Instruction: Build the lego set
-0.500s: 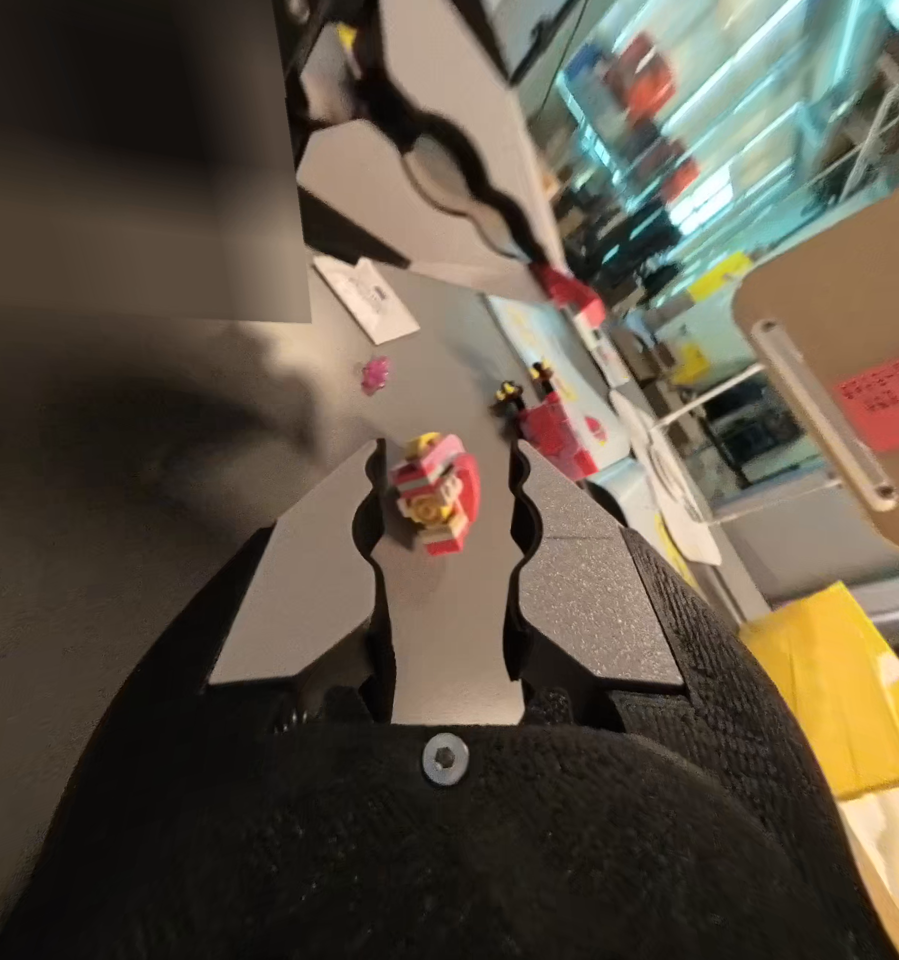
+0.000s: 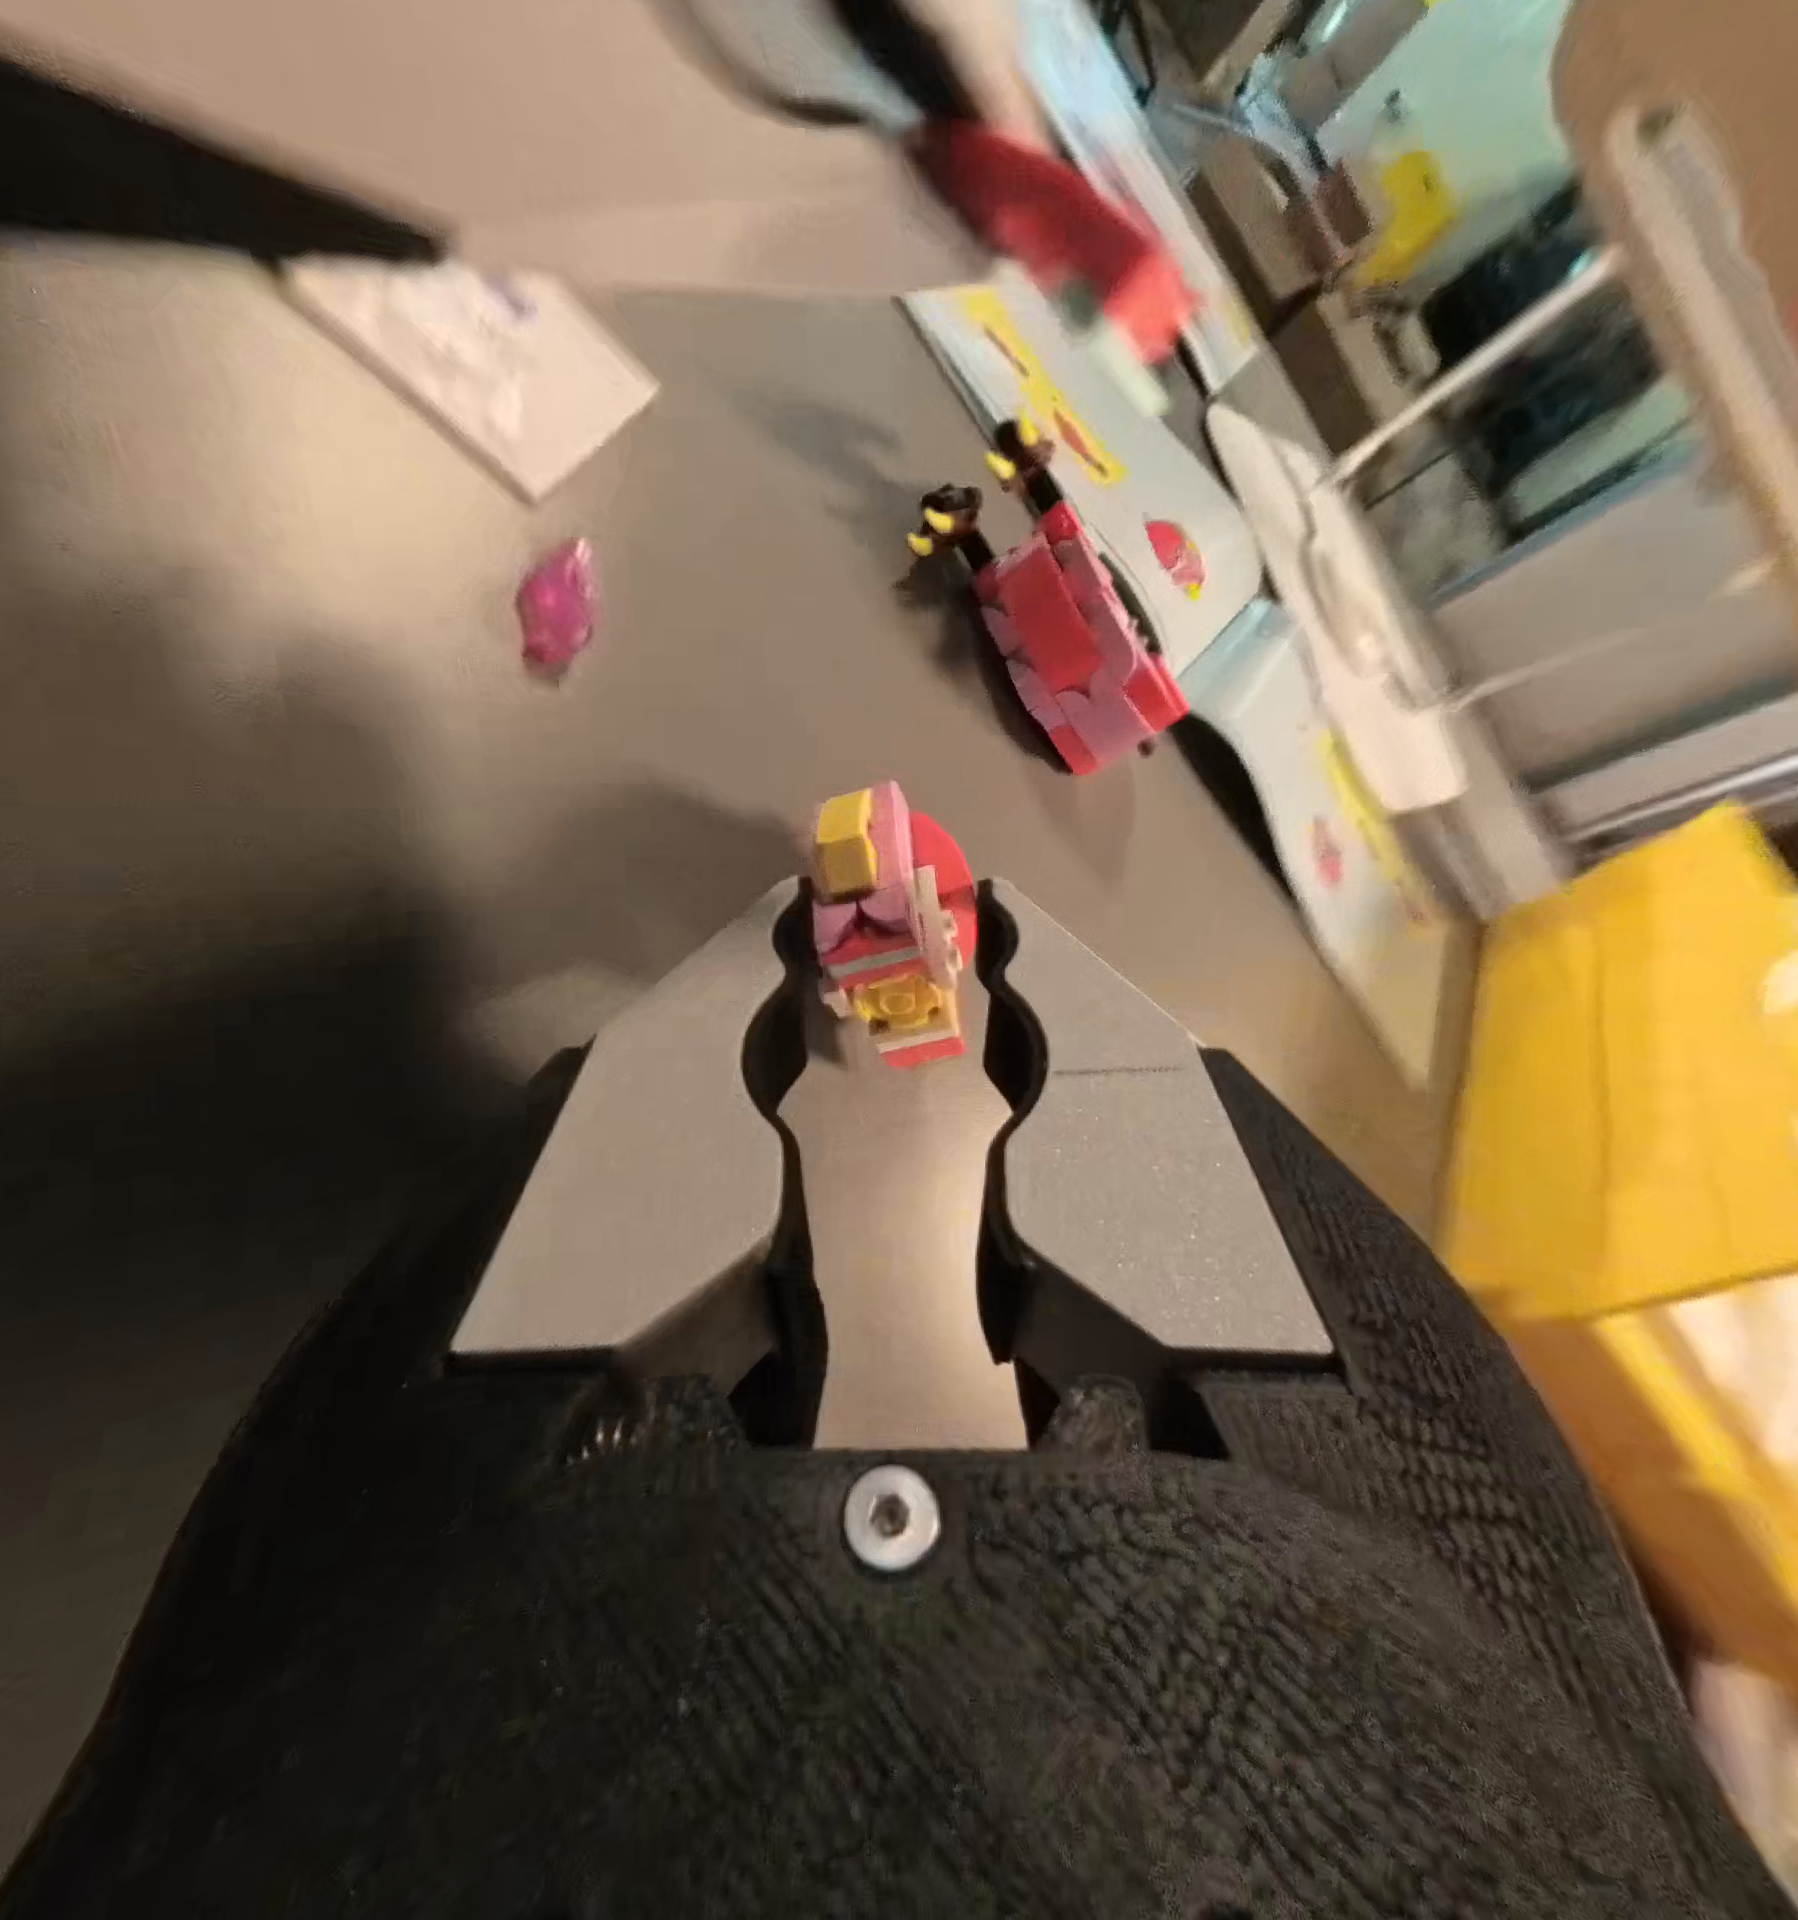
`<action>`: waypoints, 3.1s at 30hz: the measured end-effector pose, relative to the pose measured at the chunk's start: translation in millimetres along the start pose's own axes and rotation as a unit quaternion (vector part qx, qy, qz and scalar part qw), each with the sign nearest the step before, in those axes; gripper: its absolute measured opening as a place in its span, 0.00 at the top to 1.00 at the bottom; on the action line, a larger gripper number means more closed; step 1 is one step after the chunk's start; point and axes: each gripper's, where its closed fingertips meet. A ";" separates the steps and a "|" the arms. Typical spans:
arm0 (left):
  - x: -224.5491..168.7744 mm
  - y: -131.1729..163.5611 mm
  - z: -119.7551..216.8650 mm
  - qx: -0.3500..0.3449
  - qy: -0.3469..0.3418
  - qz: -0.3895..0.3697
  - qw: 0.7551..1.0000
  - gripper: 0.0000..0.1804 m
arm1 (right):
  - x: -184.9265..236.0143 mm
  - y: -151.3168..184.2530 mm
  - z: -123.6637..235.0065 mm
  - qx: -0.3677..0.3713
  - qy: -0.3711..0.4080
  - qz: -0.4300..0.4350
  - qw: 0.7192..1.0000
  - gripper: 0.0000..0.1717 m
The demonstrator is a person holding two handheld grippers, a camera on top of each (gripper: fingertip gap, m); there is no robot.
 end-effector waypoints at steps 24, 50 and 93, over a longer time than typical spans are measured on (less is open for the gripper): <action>-11.1 -10.3 0.4 -0.010 0.015 -0.034 0.999 0.98 | -47.7 19.8 12.2 0.027 -0.132 -0.557 0.819 0.70; -23.8 -13.5 -1.7 0.005 0.035 -0.072 0.997 0.98 | -36.5 -8.1 28.0 -0.075 -0.132 -0.105 0.983 0.67; -104.8 -13.9 -85.9 0.115 0.371 0.338 0.857 0.73 | -69.9 24.5 13.2 -0.216 0.103 0.240 0.941 0.98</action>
Point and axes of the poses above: each gripper's, where its closed fingertips meet, z back along the fingers, y out of its underside, x = y × z across the jaws, and after that the axes turned 7 degrees about y, right-handed
